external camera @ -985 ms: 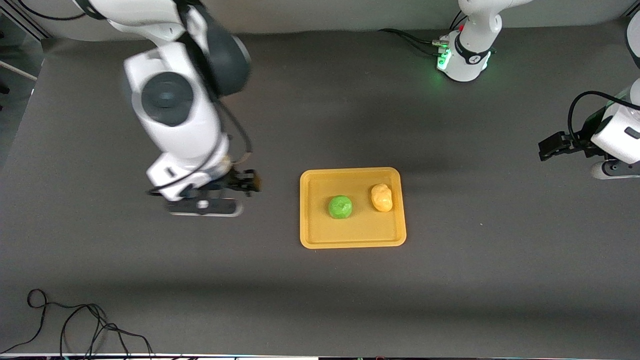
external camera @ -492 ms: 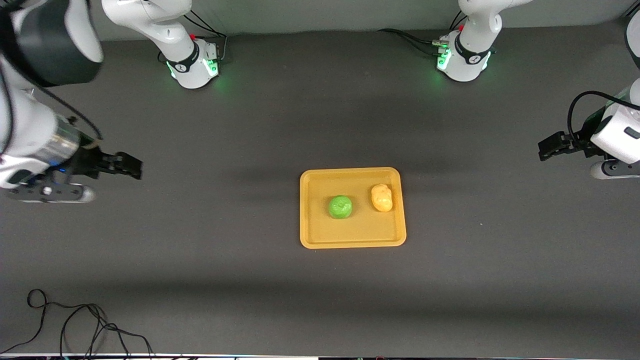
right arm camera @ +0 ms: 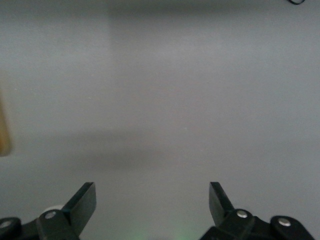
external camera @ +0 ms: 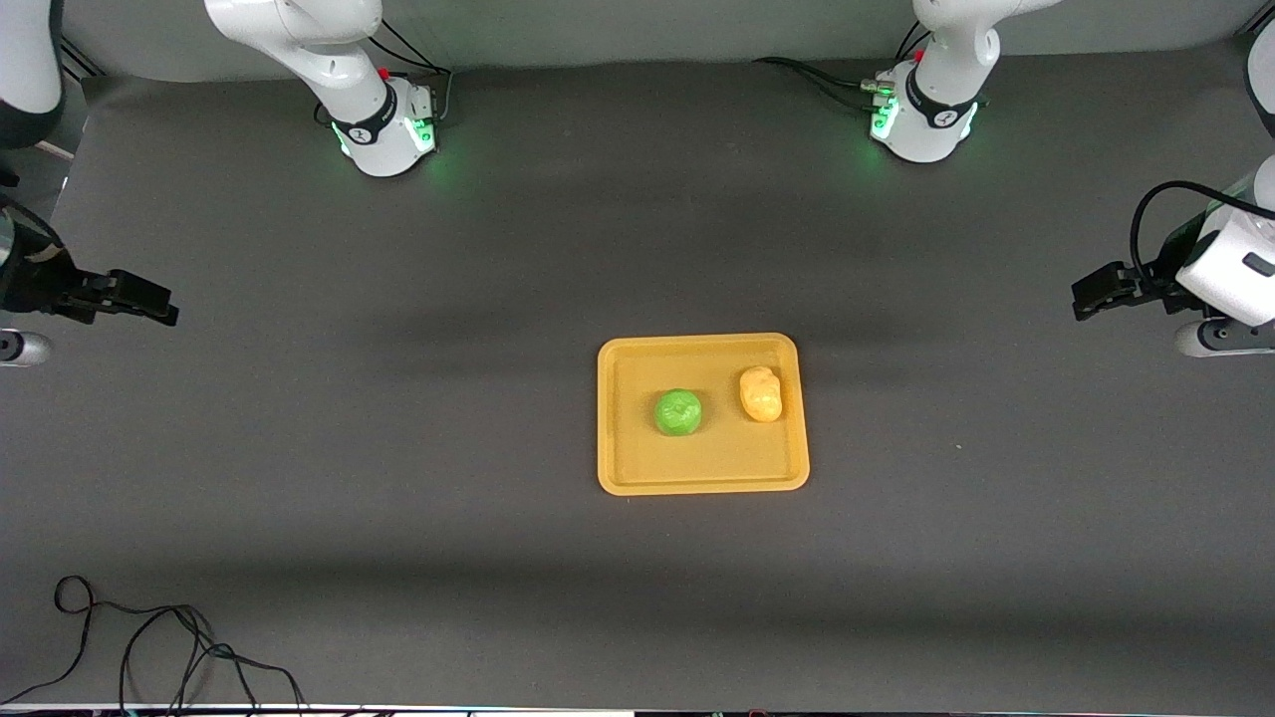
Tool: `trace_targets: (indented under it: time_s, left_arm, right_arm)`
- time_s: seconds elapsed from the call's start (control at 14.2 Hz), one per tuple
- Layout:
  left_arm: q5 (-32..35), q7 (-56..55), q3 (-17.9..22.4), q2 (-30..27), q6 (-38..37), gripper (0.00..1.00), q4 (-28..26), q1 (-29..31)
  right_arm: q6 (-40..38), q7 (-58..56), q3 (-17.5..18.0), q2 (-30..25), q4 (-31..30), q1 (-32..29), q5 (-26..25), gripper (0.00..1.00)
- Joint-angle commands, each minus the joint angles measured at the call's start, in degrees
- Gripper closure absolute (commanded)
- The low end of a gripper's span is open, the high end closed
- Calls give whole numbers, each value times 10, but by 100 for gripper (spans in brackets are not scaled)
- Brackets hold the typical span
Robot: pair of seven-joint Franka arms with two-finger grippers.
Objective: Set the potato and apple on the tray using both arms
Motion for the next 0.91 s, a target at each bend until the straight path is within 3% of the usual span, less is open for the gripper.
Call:
trace_targets:
  time_s: [0.0,0.84]
  left_arm:
    - [-5,8,2,-5,-5,0,3,-2]
    - [-5,8,2,-5,-3,0,3,-2]
  right_arm:
    - [-1,-20,-5,-14,-15,-4,11,0]
    - [-6,-16,1,-27,-22,2,12,0]
